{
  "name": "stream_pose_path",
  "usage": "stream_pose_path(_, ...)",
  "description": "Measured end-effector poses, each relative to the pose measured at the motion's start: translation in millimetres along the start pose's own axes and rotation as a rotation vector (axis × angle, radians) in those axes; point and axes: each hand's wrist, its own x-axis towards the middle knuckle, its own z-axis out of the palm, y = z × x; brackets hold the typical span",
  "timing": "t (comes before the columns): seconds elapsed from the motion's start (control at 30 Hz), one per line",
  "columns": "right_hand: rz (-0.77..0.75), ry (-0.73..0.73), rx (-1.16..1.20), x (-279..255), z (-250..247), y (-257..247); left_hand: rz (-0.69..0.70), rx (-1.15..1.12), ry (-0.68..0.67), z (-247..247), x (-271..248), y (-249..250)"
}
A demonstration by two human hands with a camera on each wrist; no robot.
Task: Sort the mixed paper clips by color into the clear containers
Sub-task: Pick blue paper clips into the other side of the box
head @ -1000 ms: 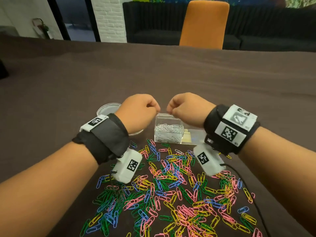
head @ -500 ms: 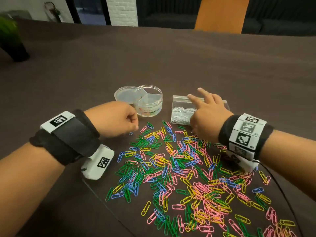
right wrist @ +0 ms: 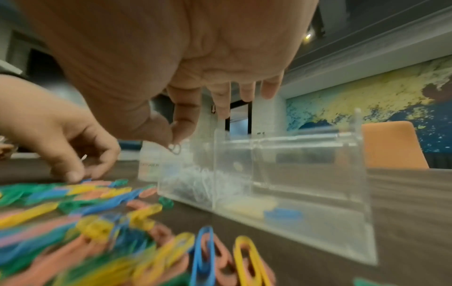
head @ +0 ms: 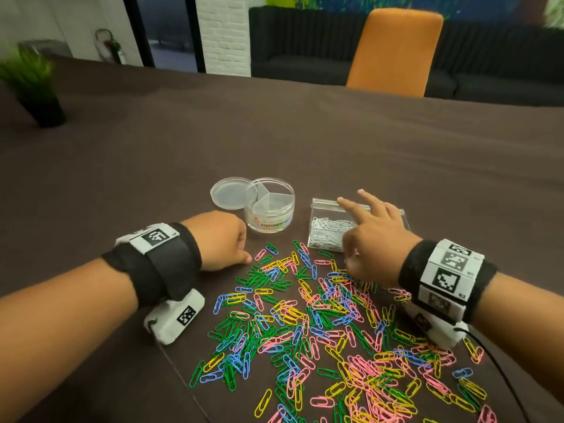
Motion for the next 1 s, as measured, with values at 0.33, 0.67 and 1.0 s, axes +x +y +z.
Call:
stream_pose_path(0.33,-0.018,0.409,-0.004,29.0,-26.6,6.3,0.028,-0.079,0.014,-2.4,-6.3,-3.4)
stream_pose_path(0.67,-0.152,-0.162,0.016,27.7,-15.6,-56.2,0.088,-0.158,-0.209,-2.9,-58.6,-11.4)
stream_pose_path(1.0,-0.113,-0.144,0.304,18.6,-8.4,-47.4,0.078,-0.176,-0.223,14.4,-62.8,-20.2)
